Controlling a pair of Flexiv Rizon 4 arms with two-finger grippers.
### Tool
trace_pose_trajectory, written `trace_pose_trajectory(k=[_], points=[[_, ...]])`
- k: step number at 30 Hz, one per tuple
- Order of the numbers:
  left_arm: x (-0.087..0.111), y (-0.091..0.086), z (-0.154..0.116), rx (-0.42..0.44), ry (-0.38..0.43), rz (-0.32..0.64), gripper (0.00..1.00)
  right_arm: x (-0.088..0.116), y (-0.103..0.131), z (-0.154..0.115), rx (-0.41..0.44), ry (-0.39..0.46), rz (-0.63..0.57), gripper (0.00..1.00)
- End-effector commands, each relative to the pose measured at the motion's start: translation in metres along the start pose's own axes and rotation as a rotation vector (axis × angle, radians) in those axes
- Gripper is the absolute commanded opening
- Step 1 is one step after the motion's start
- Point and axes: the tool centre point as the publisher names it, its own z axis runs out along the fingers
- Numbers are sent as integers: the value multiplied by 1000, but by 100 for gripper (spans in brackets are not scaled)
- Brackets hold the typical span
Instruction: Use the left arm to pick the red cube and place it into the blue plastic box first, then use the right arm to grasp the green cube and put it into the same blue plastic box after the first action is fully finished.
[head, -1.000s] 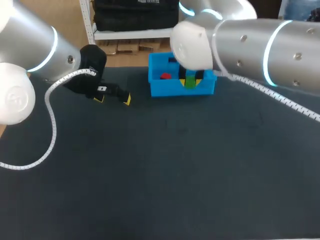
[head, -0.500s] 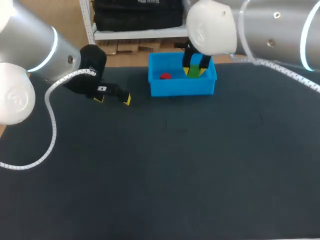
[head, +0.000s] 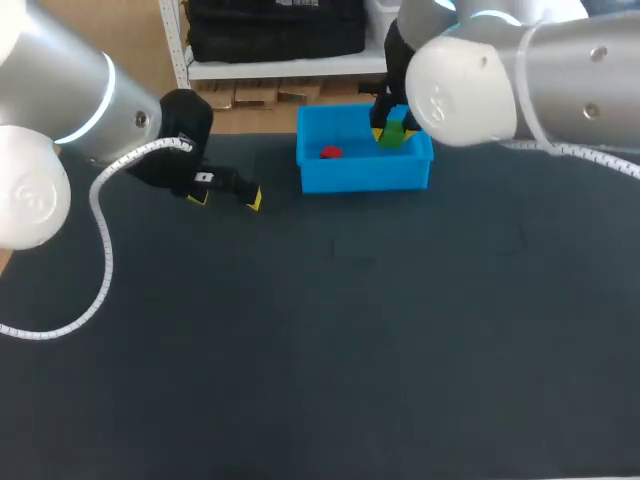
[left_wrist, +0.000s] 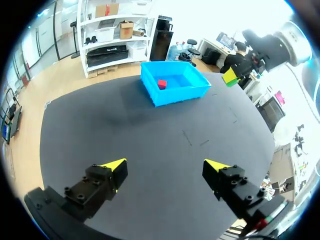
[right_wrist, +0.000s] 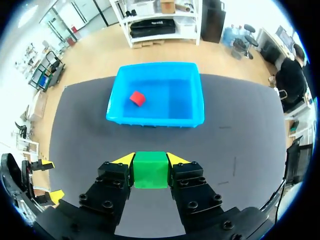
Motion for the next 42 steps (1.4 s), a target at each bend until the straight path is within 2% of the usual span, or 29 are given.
trace_pose_trajectory(k=[1,9,19,34,42], points=[[1,1,0,5,-3,1,100,3,-1,-1,-3,-147,-2,0],[1,1,0,5,-3,1,100,-6,-3,2,-18,-162,-9,0],[1,1,0,5,-3,1,100,-24,-9,16,-22,-142,-11,0],[1,1,0,5,-3,1,100,-85,-10,61,-32,-124,-35,0],[1,1,0,5,-3,1,100,-104,-19,85,-35,-117,-27,0]])
